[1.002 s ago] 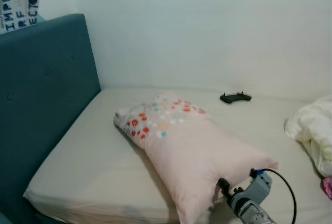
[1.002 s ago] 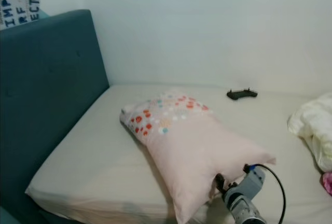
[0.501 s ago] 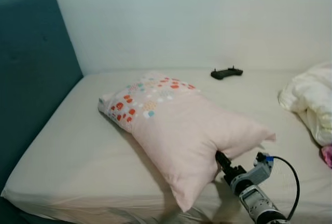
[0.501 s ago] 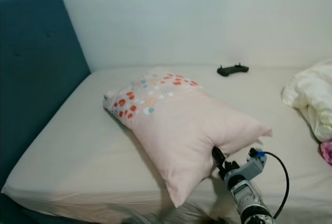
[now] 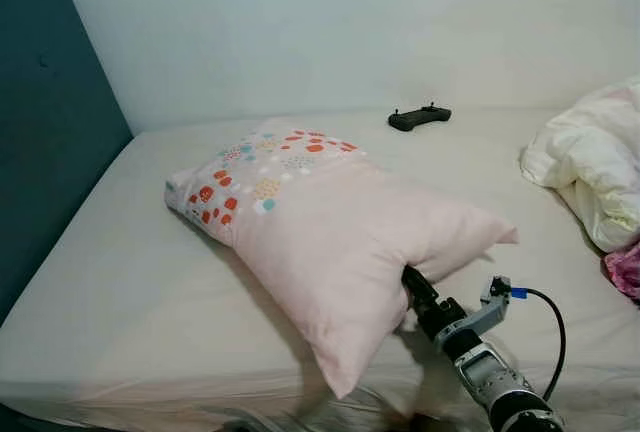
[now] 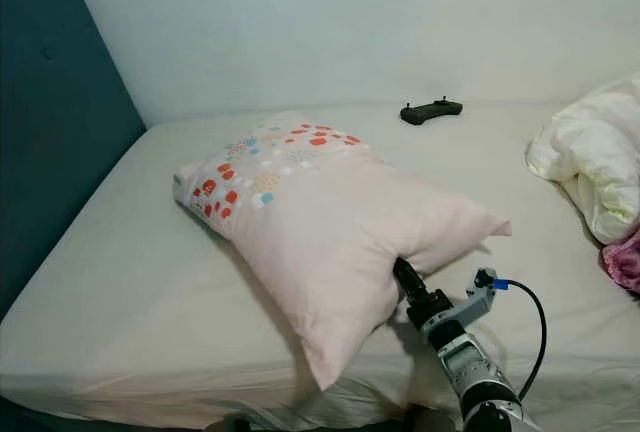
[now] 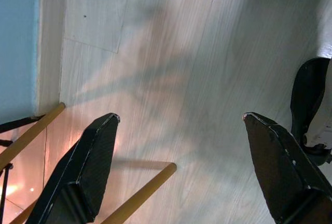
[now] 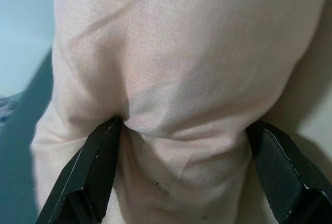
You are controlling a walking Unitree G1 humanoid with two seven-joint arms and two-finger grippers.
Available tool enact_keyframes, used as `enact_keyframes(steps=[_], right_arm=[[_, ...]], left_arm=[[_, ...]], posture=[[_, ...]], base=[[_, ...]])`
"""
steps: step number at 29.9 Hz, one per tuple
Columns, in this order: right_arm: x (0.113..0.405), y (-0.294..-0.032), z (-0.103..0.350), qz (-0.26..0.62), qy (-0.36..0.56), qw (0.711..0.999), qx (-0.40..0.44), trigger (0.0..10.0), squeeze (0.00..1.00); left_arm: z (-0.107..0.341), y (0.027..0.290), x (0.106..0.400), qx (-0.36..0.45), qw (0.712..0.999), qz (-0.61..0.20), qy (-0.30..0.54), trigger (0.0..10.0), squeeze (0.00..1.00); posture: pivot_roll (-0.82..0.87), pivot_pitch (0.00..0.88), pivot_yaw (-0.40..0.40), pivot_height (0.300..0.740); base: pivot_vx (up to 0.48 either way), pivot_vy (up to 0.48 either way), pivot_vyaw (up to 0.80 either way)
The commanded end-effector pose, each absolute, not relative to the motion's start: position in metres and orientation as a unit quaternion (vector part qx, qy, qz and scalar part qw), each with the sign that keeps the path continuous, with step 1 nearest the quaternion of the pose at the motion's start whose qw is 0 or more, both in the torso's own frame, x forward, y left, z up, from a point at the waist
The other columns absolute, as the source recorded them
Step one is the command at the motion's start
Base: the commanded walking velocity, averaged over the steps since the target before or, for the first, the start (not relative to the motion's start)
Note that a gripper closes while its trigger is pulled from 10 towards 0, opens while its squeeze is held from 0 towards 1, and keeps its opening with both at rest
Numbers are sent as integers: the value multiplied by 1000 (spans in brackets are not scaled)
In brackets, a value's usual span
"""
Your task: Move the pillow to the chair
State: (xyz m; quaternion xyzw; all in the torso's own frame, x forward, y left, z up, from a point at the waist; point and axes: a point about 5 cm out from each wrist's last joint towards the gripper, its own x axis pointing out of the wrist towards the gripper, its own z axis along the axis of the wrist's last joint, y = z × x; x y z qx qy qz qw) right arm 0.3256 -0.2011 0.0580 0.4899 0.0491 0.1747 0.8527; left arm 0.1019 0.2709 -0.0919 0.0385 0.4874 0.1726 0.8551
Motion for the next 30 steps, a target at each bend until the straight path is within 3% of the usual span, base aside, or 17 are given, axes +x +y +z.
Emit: enact_keyframes(steps=[1, 7, 11, 14, 26, 28, 30], right_arm=[[324, -192, 59, 212, 41, 840, 498, 10000, 0], [326, -195, 61, 207, 38, 841, 499, 10000, 0], [332, -204, 60, 133, 61, 863, 484, 10000, 0], [333, -206, 61, 113, 61, 860, 494, 10000, 0], [356, -167, 109, 302, -4, 822, 482, 10000, 0], [358, -164, 111, 305, -3, 824, 478, 10000, 0], [365, -159, 111, 262, 25, 847, 461, 10000, 0]], left_arm=[[-91, 277, 97, 50, 852, 170, 492, 10000, 0], [-91, 274, 100, 57, 855, 156, 491, 10000, 0], [-91, 274, 100, 59, 856, 152, 491, 10000, 0], [-91, 276, 99, 60, 855, 152, 492, 10000, 0], [-86, 297, 81, 79, 847, 157, 502, 10000, 0], [-86, 298, 79, 80, 846, 158, 503, 10000, 0], [-86, 300, 75, 81, 844, 161, 505, 10000, 0]], posture=[[144, 154, 50, 425], [145, 159, 56, 400], [153, 168, 65, 375], [157, 172, 68, 370], [226, 200, 101, 370], [226, 200, 101, 370], [241, 212, 102, 370]], base=[[0, 0, 0], [0, 0, 0], [0, 0, 0], [0, 0, 0], [0, 0, 0], [0, 0, 0], [0, 0, 0]])
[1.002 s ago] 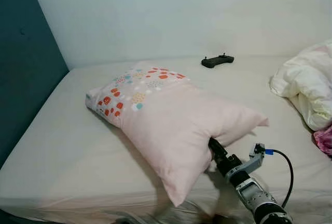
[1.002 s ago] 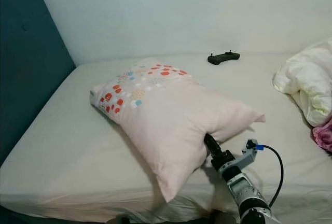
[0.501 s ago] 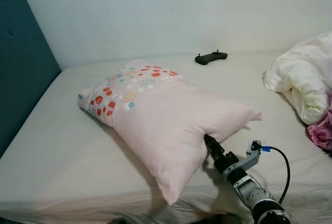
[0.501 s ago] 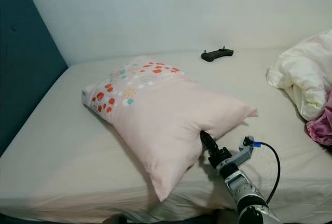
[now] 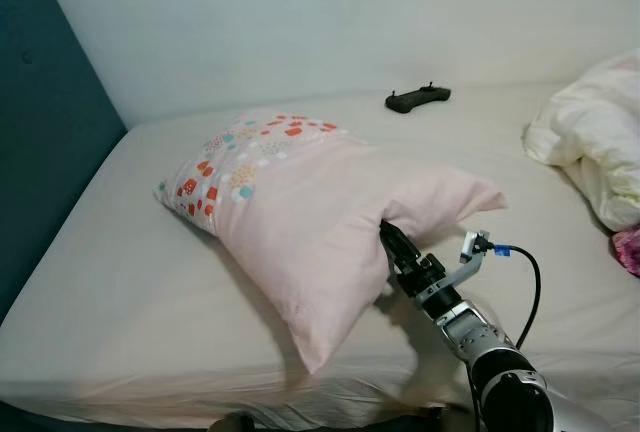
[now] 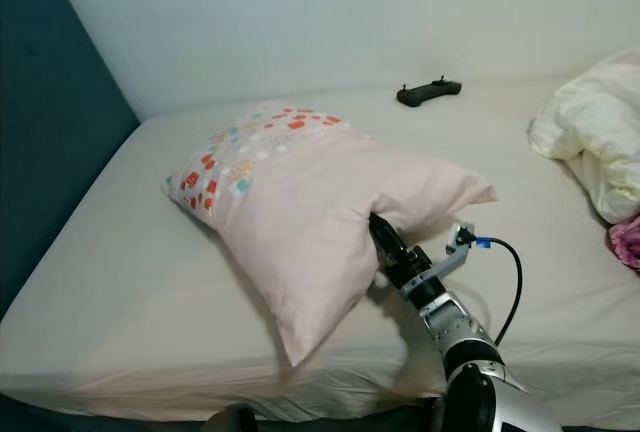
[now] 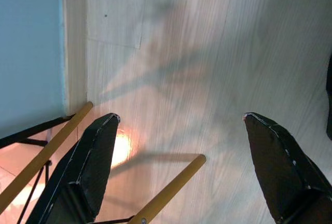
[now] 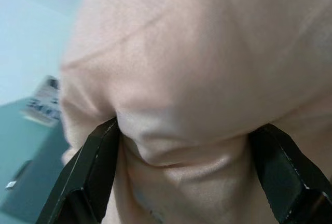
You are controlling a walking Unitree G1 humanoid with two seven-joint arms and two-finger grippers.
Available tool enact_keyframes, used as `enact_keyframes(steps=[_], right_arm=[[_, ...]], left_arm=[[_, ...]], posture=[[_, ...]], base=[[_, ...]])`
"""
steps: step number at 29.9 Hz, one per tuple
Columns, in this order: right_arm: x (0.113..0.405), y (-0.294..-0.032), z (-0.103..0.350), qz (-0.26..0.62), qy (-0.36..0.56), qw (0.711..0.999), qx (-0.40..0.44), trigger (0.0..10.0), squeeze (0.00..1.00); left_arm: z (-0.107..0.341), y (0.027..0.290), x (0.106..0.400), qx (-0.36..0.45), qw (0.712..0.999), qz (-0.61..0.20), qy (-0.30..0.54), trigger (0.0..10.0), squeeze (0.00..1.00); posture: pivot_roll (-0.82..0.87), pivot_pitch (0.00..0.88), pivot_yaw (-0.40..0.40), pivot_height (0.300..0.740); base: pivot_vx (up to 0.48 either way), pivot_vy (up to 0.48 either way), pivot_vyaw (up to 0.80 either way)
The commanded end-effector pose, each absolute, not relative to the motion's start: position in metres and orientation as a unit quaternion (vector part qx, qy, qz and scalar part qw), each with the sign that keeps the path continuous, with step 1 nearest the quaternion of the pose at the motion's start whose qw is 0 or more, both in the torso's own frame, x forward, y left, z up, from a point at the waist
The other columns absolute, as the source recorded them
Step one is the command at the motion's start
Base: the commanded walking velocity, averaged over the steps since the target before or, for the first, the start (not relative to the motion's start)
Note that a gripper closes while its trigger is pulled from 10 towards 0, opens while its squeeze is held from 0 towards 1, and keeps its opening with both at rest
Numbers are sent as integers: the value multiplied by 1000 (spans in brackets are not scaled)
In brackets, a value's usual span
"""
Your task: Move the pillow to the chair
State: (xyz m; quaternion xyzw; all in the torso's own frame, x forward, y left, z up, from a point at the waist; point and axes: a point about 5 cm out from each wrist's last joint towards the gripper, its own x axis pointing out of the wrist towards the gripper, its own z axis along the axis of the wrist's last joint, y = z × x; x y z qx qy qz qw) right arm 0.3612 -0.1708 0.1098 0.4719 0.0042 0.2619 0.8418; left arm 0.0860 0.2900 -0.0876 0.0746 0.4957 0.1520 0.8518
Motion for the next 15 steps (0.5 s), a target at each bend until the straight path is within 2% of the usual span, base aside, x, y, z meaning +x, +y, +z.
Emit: enact_keyframes(steps=[1, 5, 8, 9, 10, 11, 15], right_arm=[[365, -159, 111, 262, 25, 847, 461, 10000, 0], [372, -154, 110, 210, 57, 877, 428, 10000, 0], [374, -151, 113, 201, 52, 871, 444, 10000, 0], [374, -150, 113, 207, 51, 871, 443, 5961, 0], [374, -150, 113, 207, 51, 871, 443, 5961, 0], [373, -147, 112, 218, 51, 868, 442, 0, 0], [372, -145, 112, 228, 51, 867, 440, 0, 0]], left_arm=[[-86, 300, 75, 81, 844, 161, 505, 10000, 0], [-86, 301, 70, 81, 842, 163, 508, 10000, 0], [-87, 301, 67, 80, 840, 164, 511, 10000, 0], [-87, 301, 67, 80, 840, 164, 511, 10000, 0], [-87, 301, 67, 80, 840, 164, 511, 10000, 0], [-87, 300, 68, 79, 840, 164, 511, 10000, 0], [-87, 298, 71, 76, 842, 165, 508, 10000, 0]], posture=[[241, 212, 102, 370], [249, 214, 101, 370], [246, 210, 96, 370], [246, 210, 96, 370], [246, 210, 96, 370], [241, 205, 87, 370], [234, 197, 77, 370]], base=[[0, 0, 0], [0, 0, 0], [0, 0, 0], [0, 0, 0], [0, 0, 0], [0, 0, 0], [0, 0, 0]])
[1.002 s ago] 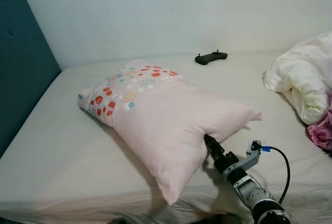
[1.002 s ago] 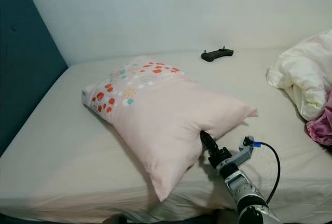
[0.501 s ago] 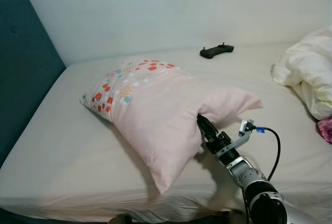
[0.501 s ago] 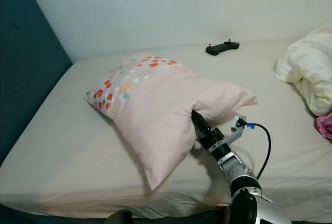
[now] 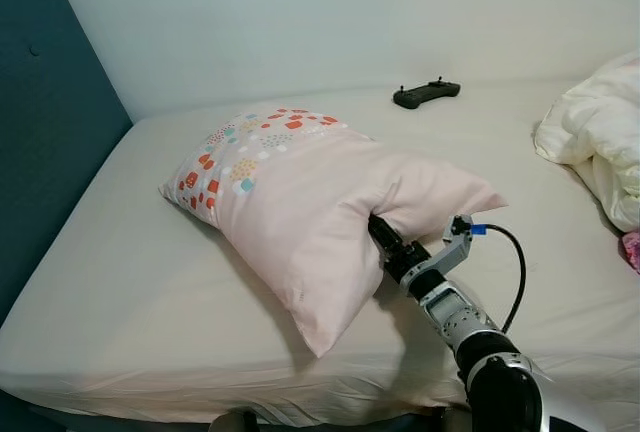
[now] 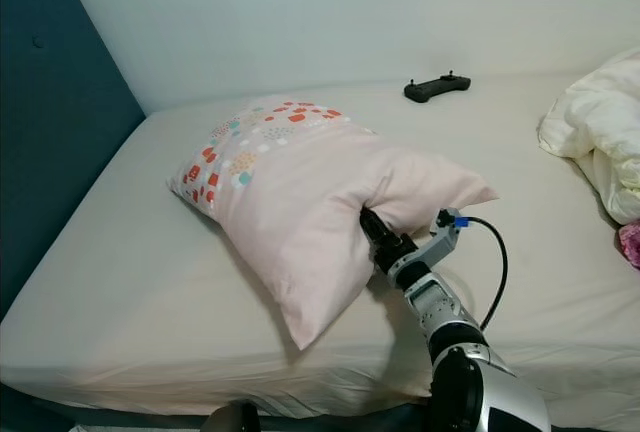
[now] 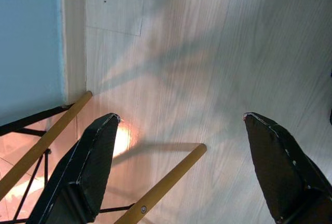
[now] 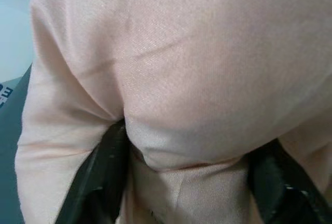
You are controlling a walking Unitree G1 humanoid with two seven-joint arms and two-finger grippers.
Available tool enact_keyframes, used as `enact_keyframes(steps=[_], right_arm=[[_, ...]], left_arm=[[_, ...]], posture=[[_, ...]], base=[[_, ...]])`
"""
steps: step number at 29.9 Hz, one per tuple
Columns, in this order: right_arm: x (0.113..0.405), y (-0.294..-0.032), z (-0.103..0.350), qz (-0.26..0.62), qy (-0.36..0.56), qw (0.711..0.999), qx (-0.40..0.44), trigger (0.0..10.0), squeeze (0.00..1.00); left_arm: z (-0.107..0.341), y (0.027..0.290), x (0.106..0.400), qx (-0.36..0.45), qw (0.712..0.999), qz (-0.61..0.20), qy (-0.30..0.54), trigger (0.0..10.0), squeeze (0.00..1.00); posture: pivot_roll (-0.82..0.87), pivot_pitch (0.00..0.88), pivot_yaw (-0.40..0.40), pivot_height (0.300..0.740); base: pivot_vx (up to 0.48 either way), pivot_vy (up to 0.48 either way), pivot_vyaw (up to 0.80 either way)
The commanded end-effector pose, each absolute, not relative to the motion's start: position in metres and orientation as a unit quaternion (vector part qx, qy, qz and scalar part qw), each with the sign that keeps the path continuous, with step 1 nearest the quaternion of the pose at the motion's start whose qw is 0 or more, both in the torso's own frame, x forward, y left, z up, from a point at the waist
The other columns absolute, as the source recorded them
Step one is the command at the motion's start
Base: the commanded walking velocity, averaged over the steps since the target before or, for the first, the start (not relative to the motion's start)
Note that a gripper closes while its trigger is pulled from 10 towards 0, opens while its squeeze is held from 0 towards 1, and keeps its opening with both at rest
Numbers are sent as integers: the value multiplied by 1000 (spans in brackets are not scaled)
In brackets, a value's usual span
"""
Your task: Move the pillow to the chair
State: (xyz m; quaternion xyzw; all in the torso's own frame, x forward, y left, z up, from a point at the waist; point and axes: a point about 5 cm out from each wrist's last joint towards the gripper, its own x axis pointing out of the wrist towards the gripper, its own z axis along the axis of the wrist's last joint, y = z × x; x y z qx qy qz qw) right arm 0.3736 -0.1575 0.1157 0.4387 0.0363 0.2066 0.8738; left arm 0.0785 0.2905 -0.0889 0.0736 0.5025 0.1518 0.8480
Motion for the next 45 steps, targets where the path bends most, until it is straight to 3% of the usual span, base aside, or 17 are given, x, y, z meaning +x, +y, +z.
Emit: enact_keyframes(steps=[1, 13, 17, 19, 24, 30, 36, 45], right_arm=[[372, -145, 112, 228, 51, 867, 440, 0, 0], [366, -138, 102, 232, 68, 873, 424, 0, 0], [361, -130, 93, 245, 79, 872, 417, 0, 0], [354, -117, 81, 264, 119, 893, 345, 0, 0], [351, -104, 81, 299, 113, 883, 343, 0, 0], [356, -100, 95, 323, 79, 869, 367, 0, 0], [363, -99, 112, 345, 54, 869, 351, 0, 0], [357, -90, 99, 352, 96, 868, 337, 0, 0]], left_arm=[[-87, 298, 71, 76, 842, 165, 508, 10000, 0], [-92, 282, 82, 58, 847, 160, 503, 10000, 0], [-93, 278, 86, 54, 849, 159, 501, 10000, 0], [-93, 276, 88, 51, 849, 160, 501, 10000, 0], [-92, 277, 92, 43, 848, 182, 496, 10000, 0], [-87, 297, 88, -14, 822, 303, 481, 10000, 0], [-86, 300, 90, -22, 811, 326, 485, 10000, 0], [-94, 277, 98, -74, 797, 325, 504, 10000, 0]], posture=[[234, 197, 77, 370], [191, 172, 47, 370], [179, 163, 38, 370], [169, 154, 33, 370], [159, 136, 21, 370], [130, 99, 14, 380], [102, 61, -5, 400], [100, 11, -51, 438]], base=[[0, 0, 0], [0, 0, 0], [0, 0, 0], [0, 0, 0], [0, 0, 0], [0, 0, 0], [0, 0, 0], [-160, 0, 0]])
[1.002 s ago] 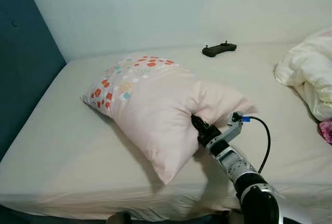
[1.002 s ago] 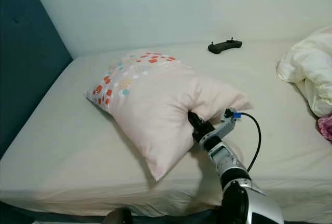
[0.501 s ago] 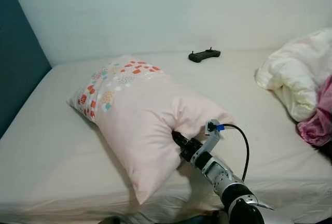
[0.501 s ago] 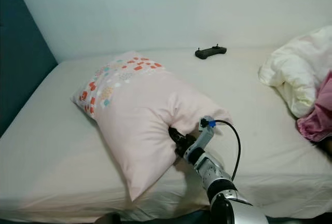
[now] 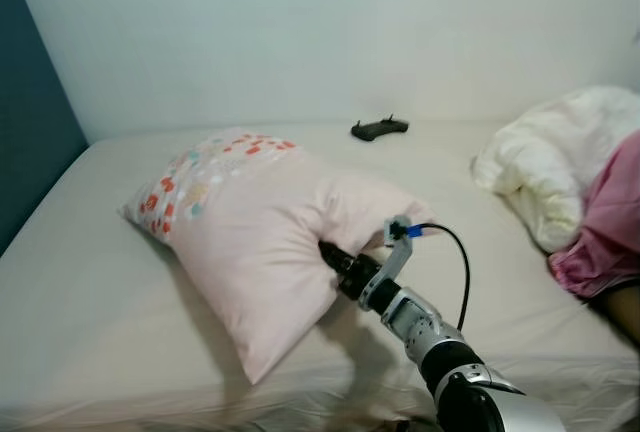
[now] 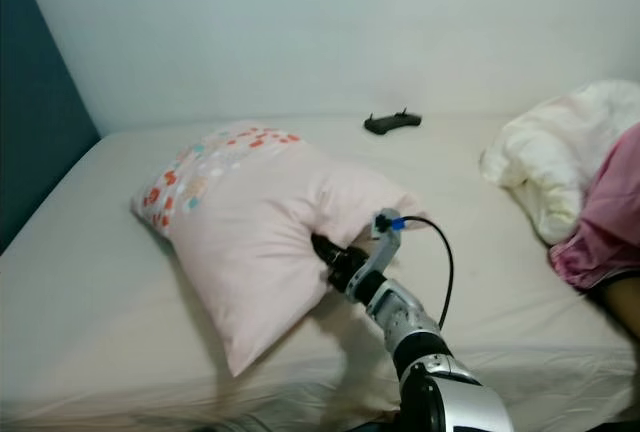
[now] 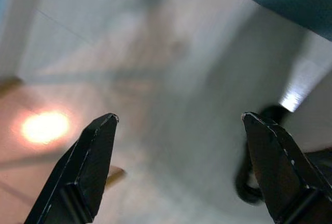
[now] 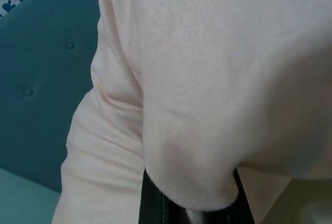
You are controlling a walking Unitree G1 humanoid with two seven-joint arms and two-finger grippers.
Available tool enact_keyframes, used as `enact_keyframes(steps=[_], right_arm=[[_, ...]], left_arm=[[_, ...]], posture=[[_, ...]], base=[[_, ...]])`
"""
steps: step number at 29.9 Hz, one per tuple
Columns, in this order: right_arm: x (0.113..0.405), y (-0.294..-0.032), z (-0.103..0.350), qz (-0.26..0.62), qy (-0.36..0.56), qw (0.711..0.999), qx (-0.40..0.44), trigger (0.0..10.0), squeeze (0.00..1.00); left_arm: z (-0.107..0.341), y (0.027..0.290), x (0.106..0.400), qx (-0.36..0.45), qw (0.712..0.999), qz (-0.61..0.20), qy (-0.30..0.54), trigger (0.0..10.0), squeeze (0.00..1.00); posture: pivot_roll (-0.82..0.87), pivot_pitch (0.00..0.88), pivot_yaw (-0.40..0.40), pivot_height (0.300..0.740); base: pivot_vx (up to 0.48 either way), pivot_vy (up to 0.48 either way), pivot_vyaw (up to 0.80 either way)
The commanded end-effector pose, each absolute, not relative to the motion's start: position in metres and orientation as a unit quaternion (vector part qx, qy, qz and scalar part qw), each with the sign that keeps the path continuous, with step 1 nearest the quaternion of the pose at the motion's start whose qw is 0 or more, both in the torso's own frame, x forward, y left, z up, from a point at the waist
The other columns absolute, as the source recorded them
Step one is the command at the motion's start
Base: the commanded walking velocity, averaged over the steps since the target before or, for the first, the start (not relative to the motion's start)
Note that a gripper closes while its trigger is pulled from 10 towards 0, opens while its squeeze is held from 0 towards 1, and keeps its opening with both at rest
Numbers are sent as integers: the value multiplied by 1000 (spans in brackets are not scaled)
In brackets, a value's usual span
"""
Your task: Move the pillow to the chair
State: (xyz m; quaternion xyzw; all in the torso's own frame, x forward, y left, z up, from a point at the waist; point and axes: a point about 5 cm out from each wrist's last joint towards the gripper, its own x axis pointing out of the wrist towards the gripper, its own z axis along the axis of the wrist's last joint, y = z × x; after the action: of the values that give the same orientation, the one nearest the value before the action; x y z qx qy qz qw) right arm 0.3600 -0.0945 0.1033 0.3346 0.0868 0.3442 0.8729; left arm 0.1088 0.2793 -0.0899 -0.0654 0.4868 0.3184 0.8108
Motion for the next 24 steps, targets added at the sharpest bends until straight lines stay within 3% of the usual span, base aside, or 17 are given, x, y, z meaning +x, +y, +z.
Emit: enact_keyframes(steps=[1, 3, 24], right_arm=[[356, -88, 98, 357, 96, 865, 339, 0, 0], [355, -87, 99, 360, 95, 864, 339, 0, 0], [361, -89, 109, 364, 77, 863, 342, 0, 0]], left_arm=[[-95, 274, 98, -74, 797, 321, 507, 10000, 0], [-95, 273, 99, -74, 797, 320, 506, 10000, 0], [-99, 261, 98, -49, 806, 276, 521, 10000, 0]], posture=[[96, 10, -54, 448], [95, 9, -54, 453], [80, 14, -53, 545]], base=[[-480, 0, 0], [-480, 0, 0], [0, 0, 0]])
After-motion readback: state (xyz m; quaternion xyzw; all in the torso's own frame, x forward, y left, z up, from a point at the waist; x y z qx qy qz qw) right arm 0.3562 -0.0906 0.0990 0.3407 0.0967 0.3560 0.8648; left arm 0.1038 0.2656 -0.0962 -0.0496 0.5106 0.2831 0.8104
